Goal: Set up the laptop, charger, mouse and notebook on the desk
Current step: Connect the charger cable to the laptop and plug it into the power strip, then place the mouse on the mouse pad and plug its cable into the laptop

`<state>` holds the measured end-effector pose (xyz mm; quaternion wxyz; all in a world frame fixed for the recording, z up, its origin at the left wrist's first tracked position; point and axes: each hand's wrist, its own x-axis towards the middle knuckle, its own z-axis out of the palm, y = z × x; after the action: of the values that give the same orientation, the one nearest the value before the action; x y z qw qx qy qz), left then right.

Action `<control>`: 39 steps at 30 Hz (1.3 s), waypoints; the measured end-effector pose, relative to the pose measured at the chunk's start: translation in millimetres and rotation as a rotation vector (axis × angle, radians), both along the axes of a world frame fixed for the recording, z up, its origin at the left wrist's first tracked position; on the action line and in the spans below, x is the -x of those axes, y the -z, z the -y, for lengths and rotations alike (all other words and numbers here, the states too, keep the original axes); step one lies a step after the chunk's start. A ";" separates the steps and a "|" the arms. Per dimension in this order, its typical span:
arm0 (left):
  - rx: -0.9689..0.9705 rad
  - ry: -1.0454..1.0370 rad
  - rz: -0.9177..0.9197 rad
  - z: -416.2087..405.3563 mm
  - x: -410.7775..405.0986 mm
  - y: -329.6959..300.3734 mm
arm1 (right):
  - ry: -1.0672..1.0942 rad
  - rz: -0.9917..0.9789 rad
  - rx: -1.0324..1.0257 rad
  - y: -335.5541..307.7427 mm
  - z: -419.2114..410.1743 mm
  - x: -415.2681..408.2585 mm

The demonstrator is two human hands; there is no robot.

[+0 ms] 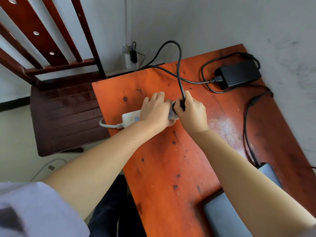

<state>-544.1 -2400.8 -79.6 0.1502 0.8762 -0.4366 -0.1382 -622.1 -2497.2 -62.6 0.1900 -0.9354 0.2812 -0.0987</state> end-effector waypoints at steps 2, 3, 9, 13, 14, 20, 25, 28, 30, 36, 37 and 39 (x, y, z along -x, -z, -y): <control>0.000 0.001 -0.001 0.4 0.6 0.8 | 0.009 0.006 0.013 4.2 -0.2 1.0; -0.006 0.000 -0.001 0.5 -0.4 1.4 | 0.011 0.015 0.012 6.4 -0.5 1.0; -0.107 0.036 -0.036 -2.3 1.0 -6.4 | -0.001 -0.049 -0.172 -1.2 1.4 3.3; -0.178 0.090 -0.066 -18.7 -6.6 -27.4 | 0.040 -0.136 -0.411 -18.9 12.3 24.4; -0.150 0.115 -0.034 -25.8 -8.4 -40.6 | 0.067 -0.133 -0.408 -29.3 14.4 37.6; 0.018 0.243 -0.011 -49.1 2.6 -79.5 | 0.318 -0.003 -0.264 -41.1 9.2 107.5; 0.006 0.513 -0.027 -24.9 66.8 -90.8 | 0.407 -0.104 -0.134 -31.9 -29.8 186.8; -0.020 0.663 0.034 -4.1 113.6 -88.8 | 0.490 -0.157 -0.050 -33.3 -48.3 242.9; -0.012 0.760 0.064 8.9 148.7 -87.1 | 0.549 -0.183 -0.016 -36.9 -58.5 283.6; 0.050 1.085 0.101 33.1 252.1 -88.7 | 0.863 -0.181 0.025 -52.5 -105.6 393.0; 0.067 1.142 0.108 34.1 265.0 -89.4 | 0.914 -0.180 0.030 -54.5 -116.5 405.9; 0.088 1.240 0.100 33.5 286.5 -90.4 | 1.015 -0.176 0.034 -59.0 -138.8 424.6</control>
<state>-830.6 -2434.3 10.8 0.0574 0.4580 -0.8759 -0.1404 -1046.7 -2358.4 -3.7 0.0784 -0.6889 0.7131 -0.1038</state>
